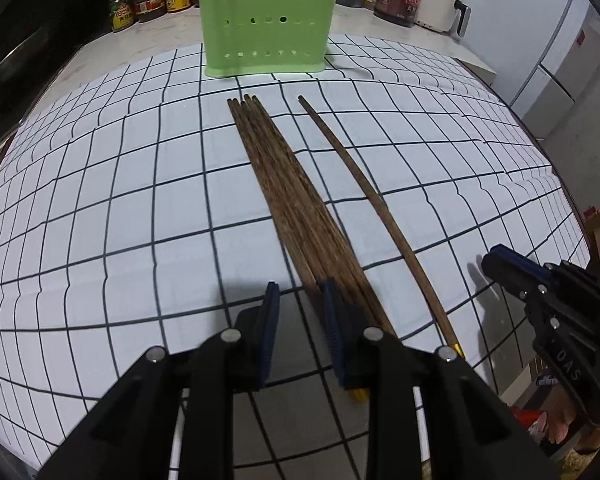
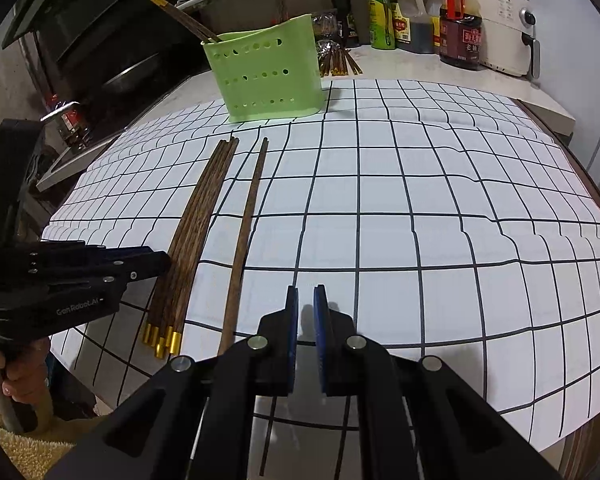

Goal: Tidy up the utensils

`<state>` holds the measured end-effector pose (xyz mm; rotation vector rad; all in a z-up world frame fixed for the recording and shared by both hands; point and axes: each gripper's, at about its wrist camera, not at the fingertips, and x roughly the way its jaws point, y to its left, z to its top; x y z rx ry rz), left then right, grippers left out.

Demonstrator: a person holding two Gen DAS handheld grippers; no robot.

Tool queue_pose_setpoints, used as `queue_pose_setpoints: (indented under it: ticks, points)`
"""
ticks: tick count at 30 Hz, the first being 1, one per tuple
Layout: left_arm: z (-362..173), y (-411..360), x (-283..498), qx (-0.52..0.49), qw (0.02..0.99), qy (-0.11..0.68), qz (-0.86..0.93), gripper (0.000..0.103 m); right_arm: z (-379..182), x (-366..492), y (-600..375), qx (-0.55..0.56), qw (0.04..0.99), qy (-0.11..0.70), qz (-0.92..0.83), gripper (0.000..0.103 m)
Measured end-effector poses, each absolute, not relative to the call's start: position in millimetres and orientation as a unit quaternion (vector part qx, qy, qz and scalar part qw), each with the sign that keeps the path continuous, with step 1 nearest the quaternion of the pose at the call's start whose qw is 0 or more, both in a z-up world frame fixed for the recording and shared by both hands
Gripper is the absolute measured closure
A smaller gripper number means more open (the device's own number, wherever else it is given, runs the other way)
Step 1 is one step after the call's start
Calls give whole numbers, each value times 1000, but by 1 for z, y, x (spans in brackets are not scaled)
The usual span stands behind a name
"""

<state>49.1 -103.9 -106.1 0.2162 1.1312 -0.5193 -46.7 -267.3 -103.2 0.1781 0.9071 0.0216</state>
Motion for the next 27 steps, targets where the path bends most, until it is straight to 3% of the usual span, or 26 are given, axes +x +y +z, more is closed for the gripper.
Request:
queue_pose_setpoints:
  ticks: [9, 27]
  points:
    - [-109, -101, 59, 141, 812, 531, -196, 80, -104, -50, -272, 92, 896, 434, 6, 93]
    - [-106, -36, 59, 91, 817, 532, -205, 80, -106, -38, -245, 82, 890, 447, 46, 92]
